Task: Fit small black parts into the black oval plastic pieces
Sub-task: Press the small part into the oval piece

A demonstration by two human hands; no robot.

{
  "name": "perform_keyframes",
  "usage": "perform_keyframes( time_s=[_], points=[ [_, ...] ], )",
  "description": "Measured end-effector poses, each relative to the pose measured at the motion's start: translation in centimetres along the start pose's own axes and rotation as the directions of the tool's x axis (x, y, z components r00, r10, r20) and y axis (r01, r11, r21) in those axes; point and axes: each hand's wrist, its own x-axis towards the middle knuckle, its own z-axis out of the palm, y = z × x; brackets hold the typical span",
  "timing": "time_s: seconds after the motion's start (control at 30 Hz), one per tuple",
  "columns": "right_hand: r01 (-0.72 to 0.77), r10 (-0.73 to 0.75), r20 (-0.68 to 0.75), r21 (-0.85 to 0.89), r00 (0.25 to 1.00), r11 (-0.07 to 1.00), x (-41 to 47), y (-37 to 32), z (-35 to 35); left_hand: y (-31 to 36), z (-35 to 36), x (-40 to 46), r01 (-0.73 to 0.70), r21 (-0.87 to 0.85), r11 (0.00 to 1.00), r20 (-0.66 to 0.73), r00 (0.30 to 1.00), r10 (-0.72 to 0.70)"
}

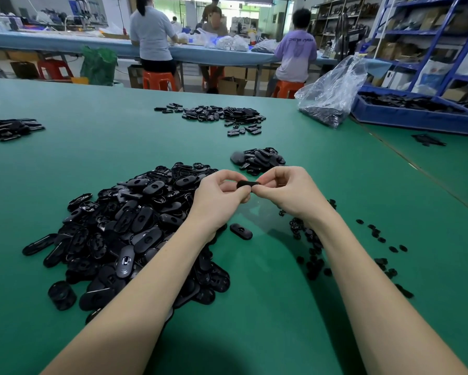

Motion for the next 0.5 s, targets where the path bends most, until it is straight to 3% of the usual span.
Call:
perform_keyframes(
  time_s=[0.17, 0.3, 0.37, 0.43, 0.5],
  points=[
    [0.206, -0.212, 0.006, -0.259, 0.977, 0.944, 0.0, 0.2, -0.3, -0.5, -0.4, 0.8, 0.092, -0.191, 0.977, 0.012, 0.996, -0.092],
    [0.151, -0.203, -0.125, -0.337, 0.971, 0.929, 0.7, 0.7, -0.2, -0.5, -0.6, 1.3, 0.113, -0.192, 0.975, 0.029, 0.994, -0.109],
    [0.051, -0.154, -0.264, -0.359, 0.952, 0.932, 1.6, 1.2, -0.5, -0.5, -0.6, 1.4, 0.109, -0.094, 0.99, 0.054, 0.993, -0.104],
    [-0.039, -0.098, -0.341, -0.373, 0.935, 0.927, 3.1, 1.6, -0.7, -0.5, -0.6, 1.0, 0.035, 0.158, 0.987, 0.102, 0.993, -0.051],
    [-0.108, -0.044, -0.368, -0.381, 0.929, 0.918, 4.9, 1.8, -0.6, -0.5, -0.7, 0.6, -0.154, 0.522, 0.839, 0.208, 0.977, 0.05]
  ],
)
